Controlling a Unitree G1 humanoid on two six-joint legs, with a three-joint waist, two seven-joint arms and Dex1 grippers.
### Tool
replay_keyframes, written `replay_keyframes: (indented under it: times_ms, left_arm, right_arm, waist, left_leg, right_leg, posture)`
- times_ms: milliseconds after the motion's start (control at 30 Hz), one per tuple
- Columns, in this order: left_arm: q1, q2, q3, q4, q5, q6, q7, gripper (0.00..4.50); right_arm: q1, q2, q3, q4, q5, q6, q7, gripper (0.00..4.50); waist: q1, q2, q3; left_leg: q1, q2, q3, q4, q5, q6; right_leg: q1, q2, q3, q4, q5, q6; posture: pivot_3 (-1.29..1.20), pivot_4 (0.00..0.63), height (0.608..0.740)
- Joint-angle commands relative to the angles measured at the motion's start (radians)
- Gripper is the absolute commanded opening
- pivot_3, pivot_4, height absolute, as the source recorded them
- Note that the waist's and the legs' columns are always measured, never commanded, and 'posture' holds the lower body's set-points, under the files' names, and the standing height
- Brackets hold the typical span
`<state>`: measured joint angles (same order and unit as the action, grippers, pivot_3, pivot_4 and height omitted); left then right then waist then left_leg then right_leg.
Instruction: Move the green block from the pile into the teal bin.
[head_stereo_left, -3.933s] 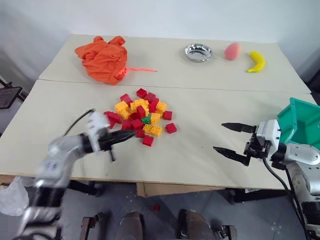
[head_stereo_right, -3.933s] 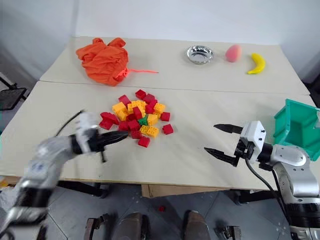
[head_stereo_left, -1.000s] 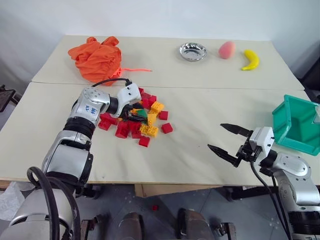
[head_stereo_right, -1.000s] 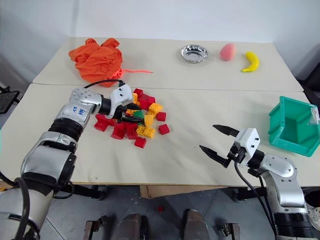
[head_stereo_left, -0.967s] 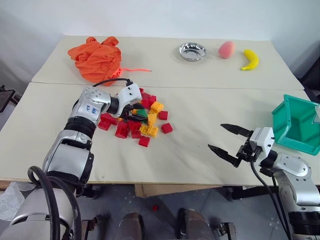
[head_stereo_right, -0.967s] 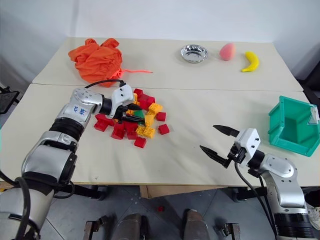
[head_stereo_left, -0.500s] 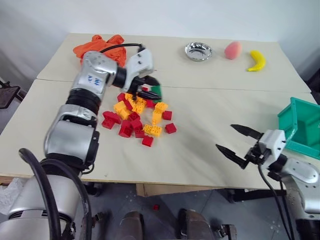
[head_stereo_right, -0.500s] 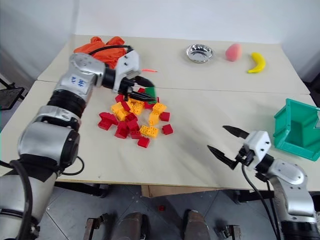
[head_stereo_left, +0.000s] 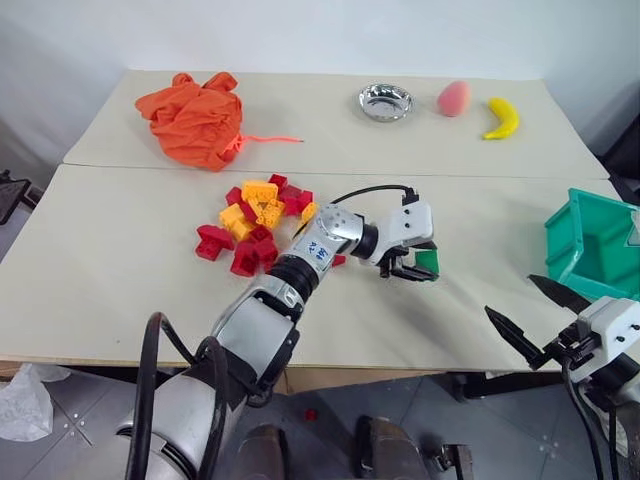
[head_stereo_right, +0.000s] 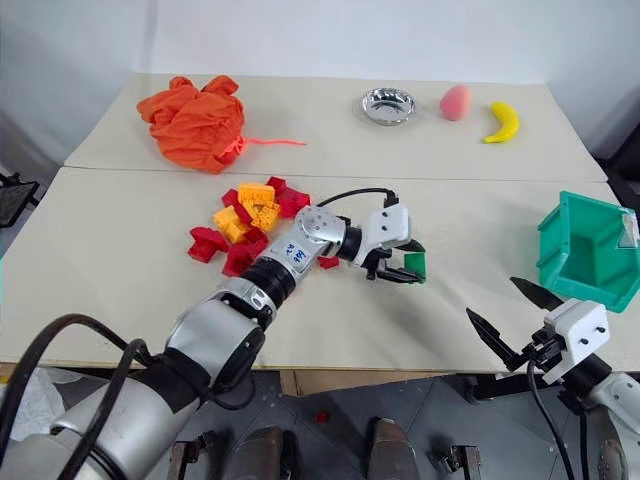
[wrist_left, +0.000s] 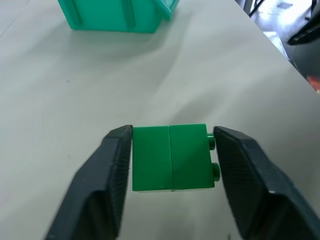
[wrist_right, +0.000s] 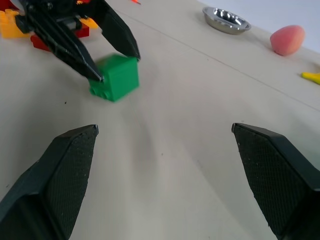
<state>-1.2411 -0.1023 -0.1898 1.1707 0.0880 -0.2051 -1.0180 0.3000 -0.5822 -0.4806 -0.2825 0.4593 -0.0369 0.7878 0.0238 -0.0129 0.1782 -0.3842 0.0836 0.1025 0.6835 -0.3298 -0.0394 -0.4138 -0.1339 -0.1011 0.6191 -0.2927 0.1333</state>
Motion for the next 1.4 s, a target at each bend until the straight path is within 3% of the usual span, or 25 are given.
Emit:
replay_keyframes:
  times_ms: [33, 200, 267, 367, 633, 833, 1033, 1133, 1300, 1400]
  left_arm:
    - [0.021, 0.022, 0.066, -0.083, -0.089, -0.066, -0.079, 4.00]
    - [0.112, 0.140, 0.139, -0.144, -0.172, -0.091, -0.183, 4.00]
    - [0.173, 0.209, 0.186, -0.237, -0.244, -0.083, -0.252, 4.00]
    - [0.268, 0.318, 0.218, -0.368, -0.301, -0.052, -0.327, 4.48]
    - [0.564, 0.577, 0.232, -0.808, -0.391, 0.150, -0.364, 4.48]
    - [0.639, 0.613, 0.229, -0.941, -0.405, 0.229, -0.296, 4.48]
    - [0.661, 0.615, 0.219, -1.010, -0.423, 0.262, -0.267, 4.48]
    - [0.658, 0.614, 0.202, -1.035, -0.440, 0.275, -0.280, 4.50]
    - [0.650, 0.587, 0.184, -1.048, -0.451, 0.282, -0.261, 4.50]
    - [0.650, 0.559, 0.176, -1.050, -0.457, 0.283, -0.243, 4.50]
  right_arm:
    - [0.025, 0.007, -0.025, -0.044, 0.020, 0.016, -0.021, 4.50]
    - [0.019, 0.002, -0.003, -0.036, 0.011, 0.062, -0.042, 4.50]
    - [-0.031, -0.008, 0.023, -0.039, 0.021, 0.123, -0.067, 4.50]
    - [-0.116, -0.003, 0.059, -0.055, 0.061, 0.254, -0.127, 4.50]
    - [-0.353, 0.031, 0.240, -0.098, 0.016, 0.623, -0.378, 4.50]
    - [-0.453, 0.046, 0.330, -0.081, -0.056, 0.774, -0.478, 4.50]
    - [-0.519, 0.132, 0.371, -0.039, -0.118, 0.784, -0.560, 4.50]
    - [-0.530, 0.173, 0.377, -0.040, -0.116, 0.778, -0.568, 3.96]
    - [-0.526, 0.162, 0.351, -0.054, -0.126, 0.764, -0.553, 2.33]
    - [-0.517, 0.139, 0.324, -0.067, -0.125, 0.749, -0.536, 2.27]
  waist:
    - [0.002, 0.001, 0.000]
    - [-0.002, 0.002, -0.001]
    - [-0.006, 0.003, -0.002]
    - [-0.004, 0.003, -0.002]
    - [0.005, 0.004, -0.002]
    - [0.009, 0.004, -0.002]
    - [-0.003, 0.004, -0.002]
    - [-0.003, 0.004, -0.002]
    - [0.001, 0.004, -0.002]
    - [0.001, 0.004, -0.002]
  left_leg:
    - [0.000, 0.000, 0.000, 0.000, 0.000, 0.000]
    - [0.000, 0.000, 0.000, 0.000, 0.000, 0.000]
    - [0.001, 0.000, 0.000, 0.000, 0.000, 0.000]
    - [0.000, 0.000, 0.000, 0.001, 0.000, 0.000]
    - [-0.001, 0.000, -0.002, 0.002, 0.000, 0.000]
    - [-0.002, 0.000, -0.003, 0.003, 0.000, 0.000]
    - [-0.002, 0.000, -0.003, 0.002, 0.000, 0.000]
    - [-0.002, 0.000, -0.003, 0.002, 0.000, 0.000]
    - [-0.002, 0.000, -0.003, 0.002, 0.000, 0.000]
    - [-0.002, 0.000, -0.003, 0.002, 0.000, 0.000]
  right_leg:
    - [0.000, 0.000, 0.000, 0.000, 0.000, 0.000]
    - [0.000, 0.000, 0.000, 0.000, 0.000, 0.000]
    - [0.000, 0.000, 0.000, 0.001, 0.000, 0.000]
    - [0.000, 0.000, 0.000, 0.002, 0.000, 0.000]
    - [0.000, -0.001, 0.000, 0.003, 0.000, 0.000]
    - [0.000, -0.001, 0.000, 0.003, 0.000, 0.000]
    - [0.000, 0.000, 0.000, 0.004, 0.000, 0.000]
    - [-0.001, 0.000, 0.000, 0.004, 0.000, 0.000]
    - [0.000, 0.000, 0.000, 0.003, 0.000, 0.000]
    - [0.000, 0.000, 0.000, 0.003, 0.000, 0.000]
  posture:
    - [0.00, 0.150, 0.740]
    - [0.00, 0.150, 0.740]
    - [0.00, 0.150, 0.740]
    - [0.00, 0.150, 0.740]
    - [0.00, 0.150, 0.740]
    - [0.00, 0.150, 0.740]
    - [0.00, 0.150, 0.740]
    - [0.00, 0.150, 0.740]
    - [0.00, 0.150, 0.740]
    - [0.00, 0.150, 0.740]
